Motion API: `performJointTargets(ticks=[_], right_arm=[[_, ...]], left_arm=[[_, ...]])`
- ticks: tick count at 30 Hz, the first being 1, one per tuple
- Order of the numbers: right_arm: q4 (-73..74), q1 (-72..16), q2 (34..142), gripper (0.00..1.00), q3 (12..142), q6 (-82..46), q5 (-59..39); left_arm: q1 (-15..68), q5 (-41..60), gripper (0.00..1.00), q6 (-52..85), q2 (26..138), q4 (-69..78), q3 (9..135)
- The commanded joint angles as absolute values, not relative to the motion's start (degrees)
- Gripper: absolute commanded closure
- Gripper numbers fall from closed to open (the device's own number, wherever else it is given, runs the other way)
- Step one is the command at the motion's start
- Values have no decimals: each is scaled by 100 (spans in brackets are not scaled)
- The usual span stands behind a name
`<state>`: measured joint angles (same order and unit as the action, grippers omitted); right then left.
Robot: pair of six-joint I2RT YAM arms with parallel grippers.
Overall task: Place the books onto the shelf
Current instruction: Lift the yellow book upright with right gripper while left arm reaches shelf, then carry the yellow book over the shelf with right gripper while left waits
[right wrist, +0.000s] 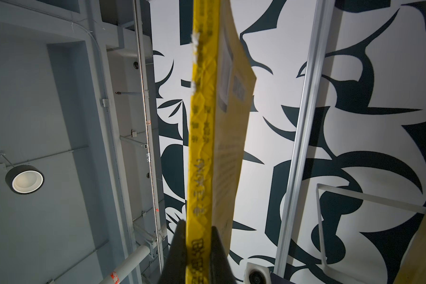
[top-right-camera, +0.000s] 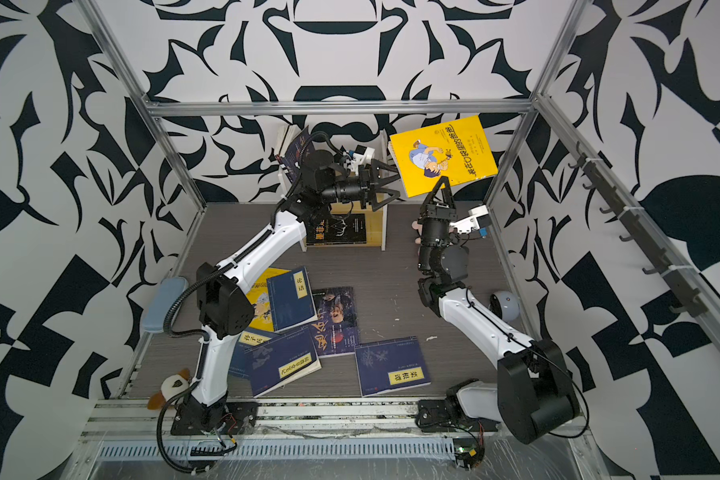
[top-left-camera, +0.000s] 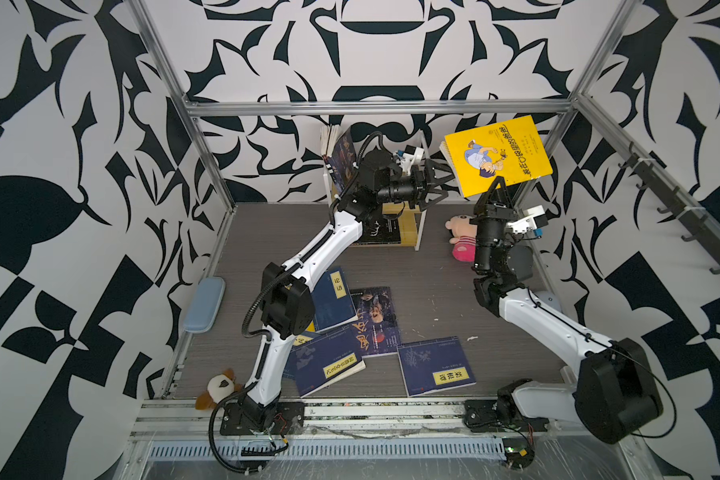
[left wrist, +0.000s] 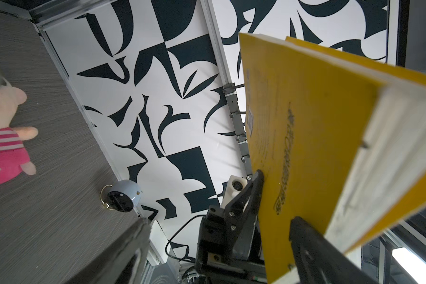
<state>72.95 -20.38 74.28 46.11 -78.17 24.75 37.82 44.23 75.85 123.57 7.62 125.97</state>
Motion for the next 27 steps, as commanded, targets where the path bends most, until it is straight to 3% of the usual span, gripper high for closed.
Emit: performJointTargets(ticks=[1,21,27], right_arm=[[7794,-2015,7260,100,4573,-7797,2721],[7541,-2227,7337,100,4486,-8112,2580],[7450,-2457,7326,100,4266,-8050,2558]], left_arm=[[3719,4597,9,7645,11904,800,12459],[3777,4233,8,7576,12024,605,12662],[3779,4127,14,7559,12133,662,12838]])
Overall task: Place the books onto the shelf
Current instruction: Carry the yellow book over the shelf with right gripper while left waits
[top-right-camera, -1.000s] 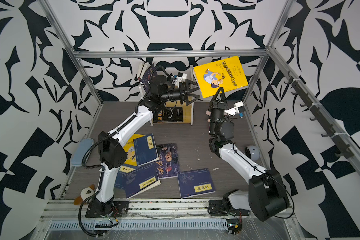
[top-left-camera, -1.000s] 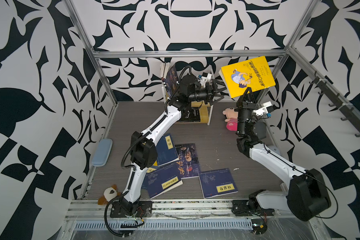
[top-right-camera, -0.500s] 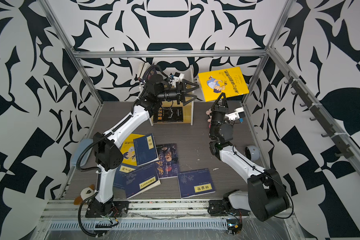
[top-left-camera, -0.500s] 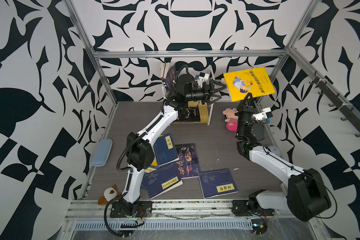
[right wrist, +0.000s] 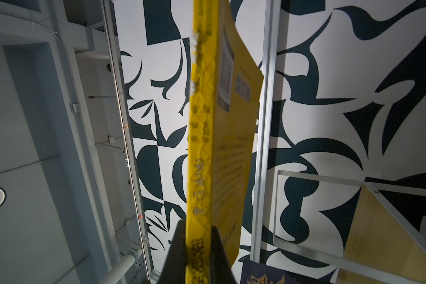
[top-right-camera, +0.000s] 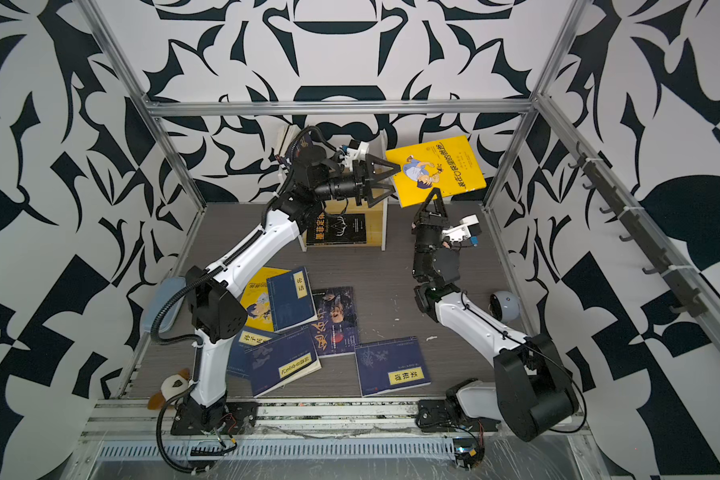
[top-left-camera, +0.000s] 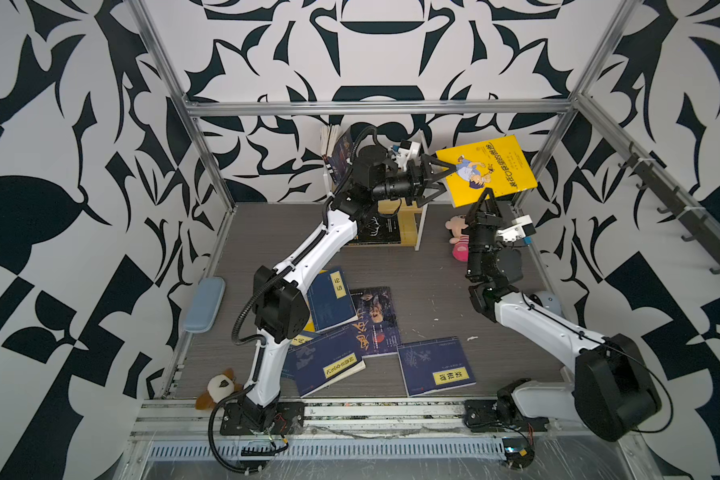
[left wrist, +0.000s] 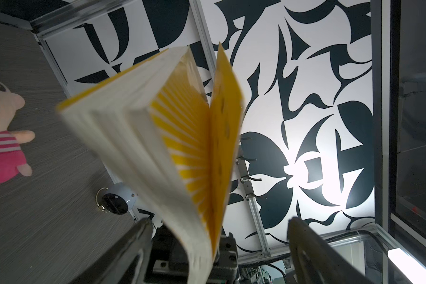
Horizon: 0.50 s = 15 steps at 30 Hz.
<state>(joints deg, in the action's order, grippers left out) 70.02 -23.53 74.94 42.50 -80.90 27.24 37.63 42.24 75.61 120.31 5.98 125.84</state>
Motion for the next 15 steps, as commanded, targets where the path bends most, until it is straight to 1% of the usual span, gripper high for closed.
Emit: performJointTargets(ticks=[1,3,8,10,13,14,15], right_arm=[[7440,-2485,7319,100,4209,-8058,2555],[7445,-2522,7300,100,4103,-8079,2574],[7212,-2562,7090,100,3873,-8043,2524],[7133,-2581,7020,100,3787,-8026,2519],[7136,-2593,7004,100,3671,-8042,2547],[7137,-2593,6998,97,3640,-8042,2555],[7136,-2591,6975,91,3617,-8017,2558]], left_arm=[[3779,4114,18,7559,12141,625,12858],[3779,4097,26,7566,12152,574,12882],[3779,4001,63,7514,12168,445,12902],[3783,4015,71,7529,12179,422,12901],[3788,4075,93,7558,12190,439,12876],[3783,4110,100,7558,12190,447,12869],[3781,4152,100,7550,12182,476,12860]])
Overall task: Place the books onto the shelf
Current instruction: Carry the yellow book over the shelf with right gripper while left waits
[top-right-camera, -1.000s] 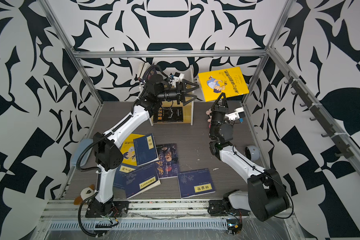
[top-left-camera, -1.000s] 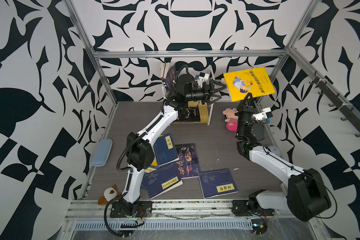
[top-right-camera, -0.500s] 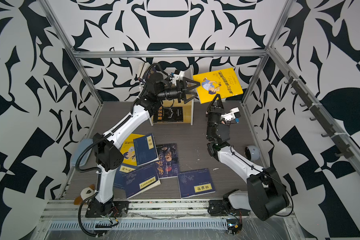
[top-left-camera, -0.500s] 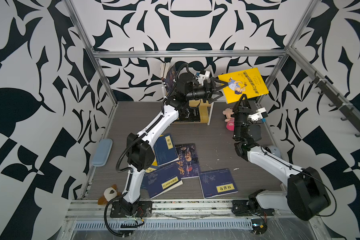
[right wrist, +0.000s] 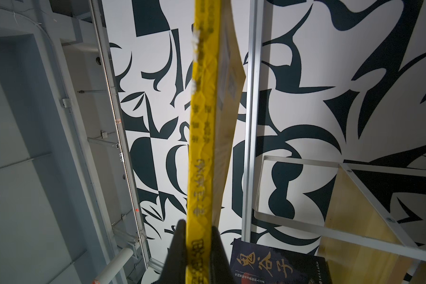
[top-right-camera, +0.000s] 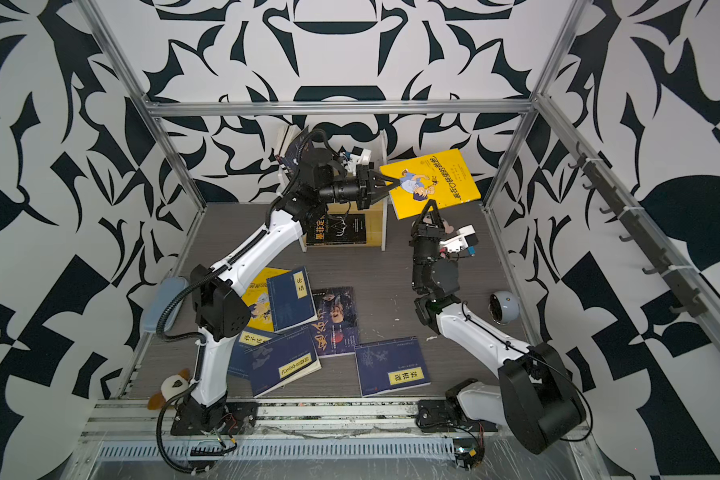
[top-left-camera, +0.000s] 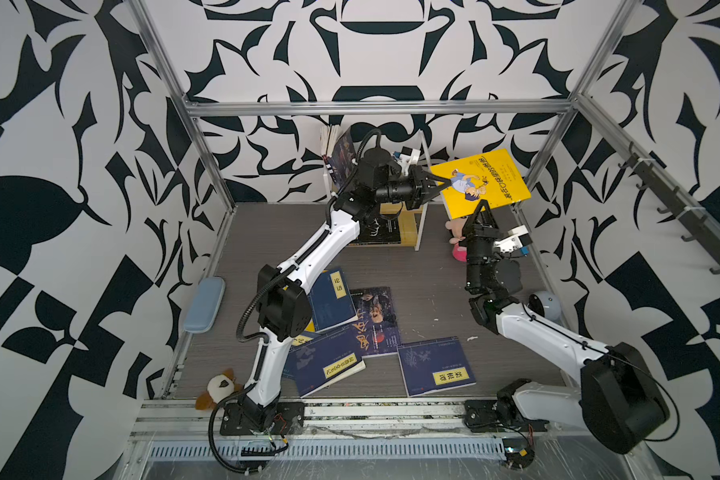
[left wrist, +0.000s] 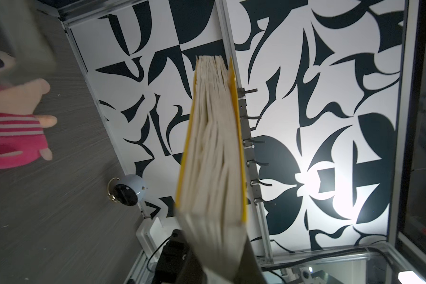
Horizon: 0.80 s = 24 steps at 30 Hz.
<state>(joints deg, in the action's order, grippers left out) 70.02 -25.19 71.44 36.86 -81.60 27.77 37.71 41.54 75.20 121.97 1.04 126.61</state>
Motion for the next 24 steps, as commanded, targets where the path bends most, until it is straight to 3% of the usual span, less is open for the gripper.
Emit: performJointTargets(ticks=[1,4,8,16,24], right_arm=[[7107,-2593,6933,83,3581,-7954,2570],[6841,-2593,6707,62,3422,-7821,2697],[6627,-2515,6429,48,3119,-7546,2731],[5795,-2452,5536,37,2788,-6323,3001],[3565,-2452,4694,32,3945,-2317,2099]], left_arm=[[3779,4181,100,7549,12165,500,12856],[3779,4262,100,7552,12126,596,12836],[3753,4278,100,7450,12043,637,12934],[3369,4608,100,7289,11638,617,12758],[2943,5137,100,7097,10963,405,12001]])
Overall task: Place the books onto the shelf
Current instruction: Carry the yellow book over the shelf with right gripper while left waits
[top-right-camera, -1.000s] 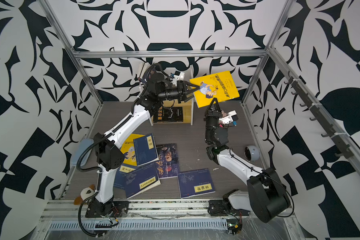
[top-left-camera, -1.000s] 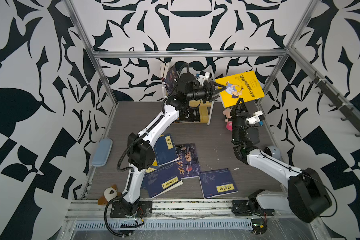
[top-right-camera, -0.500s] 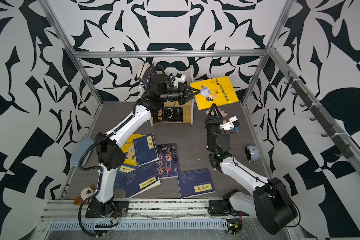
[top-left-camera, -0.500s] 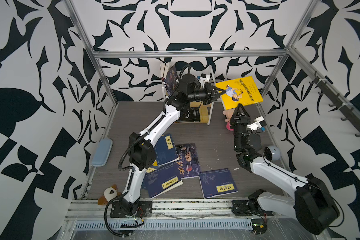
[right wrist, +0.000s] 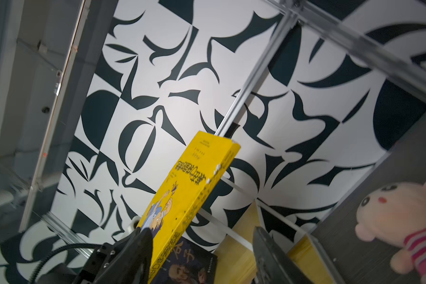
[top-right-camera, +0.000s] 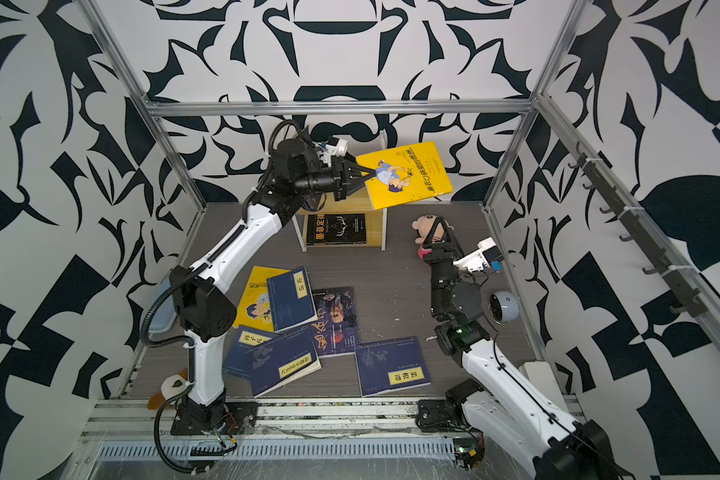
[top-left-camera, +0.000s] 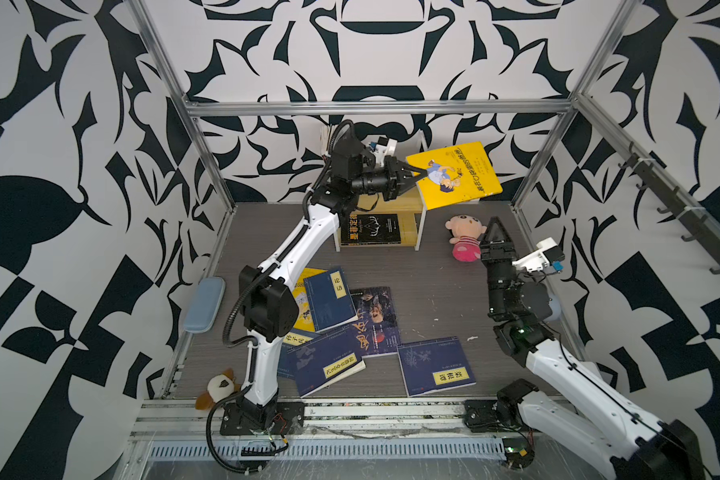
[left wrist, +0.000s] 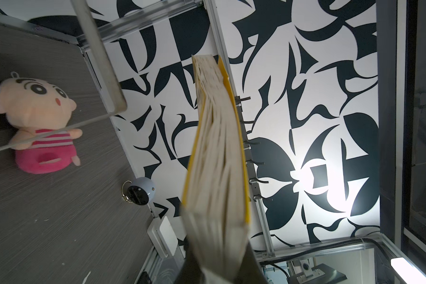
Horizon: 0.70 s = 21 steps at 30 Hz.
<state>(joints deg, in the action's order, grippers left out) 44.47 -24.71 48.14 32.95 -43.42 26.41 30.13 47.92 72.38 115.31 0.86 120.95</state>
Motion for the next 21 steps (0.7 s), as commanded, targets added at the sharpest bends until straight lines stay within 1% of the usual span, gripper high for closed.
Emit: performJointTargets(ticks=[1,4,5,6,8,11,16,21], right_arm=[[3312,-2452,4720,32,4176,-1878,1907],[2797,-2467,5014,30,4834,-550,1172],[2633,-2514,5139,29,5059,-95,772],[2556,-2578,5229,28,5204,262,632],[2450,-2829,5413,28,5446,1441,344],[2385,-3031,5575,28,5656,2657,147],[1841,-3068,5678,28,6149,3846,-53],[1392,-3155,5656,28,6424,5116,16]], left_arm=[[2921,5140,100,7099,10875,343,11905],[2919,5289,100,7007,10653,234,11722],[2911,5346,100,6947,10582,189,11674],[2902,5388,100,6906,10522,133,11628],[2851,5442,100,6873,10364,97,11496],[2753,5401,100,6823,10241,15,11422],[2646,5426,100,6750,10195,-66,11495],[2569,5412,100,6819,10214,-94,11576]])
